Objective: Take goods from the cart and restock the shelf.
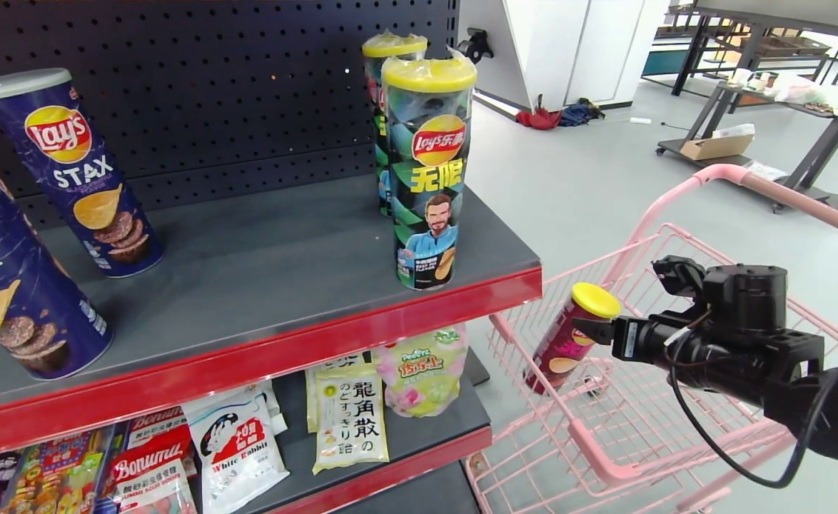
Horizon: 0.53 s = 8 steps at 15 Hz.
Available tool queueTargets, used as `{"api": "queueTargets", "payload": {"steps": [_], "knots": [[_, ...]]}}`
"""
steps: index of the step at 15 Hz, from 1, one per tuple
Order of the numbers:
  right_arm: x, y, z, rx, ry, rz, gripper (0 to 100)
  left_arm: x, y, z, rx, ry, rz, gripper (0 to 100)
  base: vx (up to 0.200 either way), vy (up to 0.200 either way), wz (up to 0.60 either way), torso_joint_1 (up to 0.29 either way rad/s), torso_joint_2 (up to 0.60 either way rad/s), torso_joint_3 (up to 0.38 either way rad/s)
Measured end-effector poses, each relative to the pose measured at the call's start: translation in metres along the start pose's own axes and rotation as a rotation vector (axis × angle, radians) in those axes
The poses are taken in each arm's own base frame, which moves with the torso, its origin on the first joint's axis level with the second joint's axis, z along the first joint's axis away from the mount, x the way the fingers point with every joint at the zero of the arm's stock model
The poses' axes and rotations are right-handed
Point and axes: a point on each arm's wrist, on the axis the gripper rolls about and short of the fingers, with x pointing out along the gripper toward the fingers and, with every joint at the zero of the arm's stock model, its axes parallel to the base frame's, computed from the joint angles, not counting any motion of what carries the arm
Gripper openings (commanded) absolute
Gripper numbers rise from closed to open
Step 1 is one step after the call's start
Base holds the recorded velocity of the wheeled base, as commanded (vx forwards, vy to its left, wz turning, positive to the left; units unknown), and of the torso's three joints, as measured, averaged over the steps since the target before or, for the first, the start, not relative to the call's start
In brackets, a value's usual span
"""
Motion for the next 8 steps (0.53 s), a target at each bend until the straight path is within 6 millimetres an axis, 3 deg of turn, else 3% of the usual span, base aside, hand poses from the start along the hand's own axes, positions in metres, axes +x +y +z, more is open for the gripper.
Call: {"api": "queueTargets", "payload": {"steps": [8], "knots": [[0.036,0.0,-0.015,-0.006,-0.005,0.014,100,0.0,0.0,0.0,0.001,0.0,0.004,100,0.0,0.0,0.0,0.0,0.0,0.0]]}}
